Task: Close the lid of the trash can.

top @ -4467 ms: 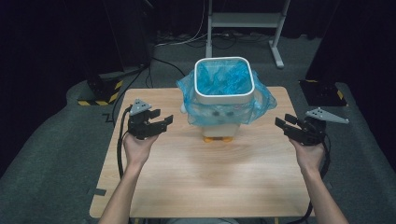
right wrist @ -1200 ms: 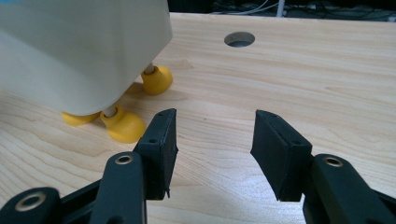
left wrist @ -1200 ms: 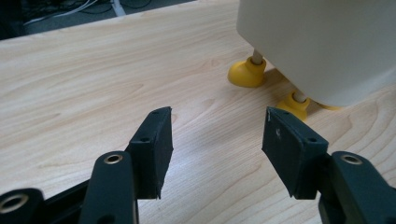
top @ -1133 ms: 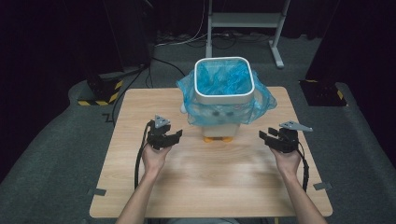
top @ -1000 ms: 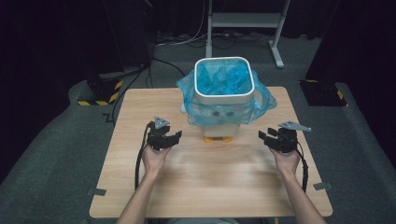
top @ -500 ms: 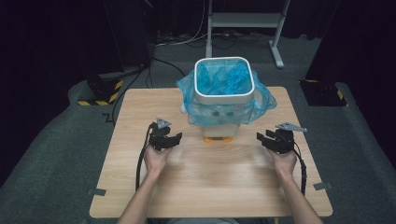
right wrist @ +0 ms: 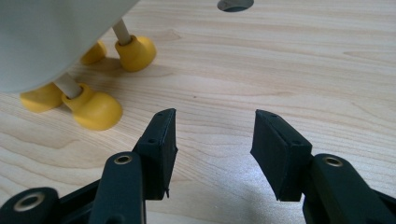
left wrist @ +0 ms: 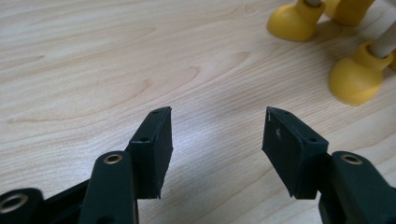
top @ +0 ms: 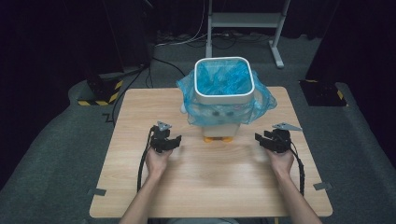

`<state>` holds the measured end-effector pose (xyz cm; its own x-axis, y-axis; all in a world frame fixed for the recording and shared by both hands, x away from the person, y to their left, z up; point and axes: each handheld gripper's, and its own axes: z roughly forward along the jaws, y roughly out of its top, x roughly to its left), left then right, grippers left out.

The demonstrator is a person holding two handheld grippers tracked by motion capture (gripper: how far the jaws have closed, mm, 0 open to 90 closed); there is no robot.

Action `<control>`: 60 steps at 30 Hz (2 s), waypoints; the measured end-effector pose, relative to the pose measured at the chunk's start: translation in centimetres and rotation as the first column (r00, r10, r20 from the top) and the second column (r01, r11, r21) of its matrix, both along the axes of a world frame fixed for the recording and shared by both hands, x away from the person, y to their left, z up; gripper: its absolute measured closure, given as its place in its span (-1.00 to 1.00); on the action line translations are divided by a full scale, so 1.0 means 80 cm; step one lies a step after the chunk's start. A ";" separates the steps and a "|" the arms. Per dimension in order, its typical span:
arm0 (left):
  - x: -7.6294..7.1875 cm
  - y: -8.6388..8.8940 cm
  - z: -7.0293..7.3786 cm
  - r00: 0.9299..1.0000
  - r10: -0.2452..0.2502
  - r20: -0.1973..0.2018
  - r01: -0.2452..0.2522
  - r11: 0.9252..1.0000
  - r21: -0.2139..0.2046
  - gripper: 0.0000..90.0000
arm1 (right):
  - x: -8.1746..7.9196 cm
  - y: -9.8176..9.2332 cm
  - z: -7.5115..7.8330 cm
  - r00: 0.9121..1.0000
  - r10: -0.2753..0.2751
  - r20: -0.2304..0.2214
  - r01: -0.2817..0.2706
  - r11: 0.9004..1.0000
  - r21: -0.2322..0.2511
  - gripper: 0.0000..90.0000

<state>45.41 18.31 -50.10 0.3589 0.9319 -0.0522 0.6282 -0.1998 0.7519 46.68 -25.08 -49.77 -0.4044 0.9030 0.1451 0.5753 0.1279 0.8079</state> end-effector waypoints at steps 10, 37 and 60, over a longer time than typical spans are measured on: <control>0.008 0.000 -0.012 1.000 0.017 0.004 -0.017 1.000 0.009 -0.05 | 0.009 0.001 -0.014 1.000 -0.020 -0.021 0.020 1.000 -0.017 0.10; 0.018 0.001 -0.029 0.999 0.049 0.009 -0.050 0.998 0.044 -0.06 | 0.022 0.007 -0.031 0.997 -0.055 -0.044 0.051 0.994 -0.100 0.08; 0.021 0.000 -0.031 0.998 0.060 0.015 -0.061 0.997 0.047 -0.25 | 0.022 0.011 -0.032 0.997 -0.071 -0.028 0.064 0.980 -0.191 -0.23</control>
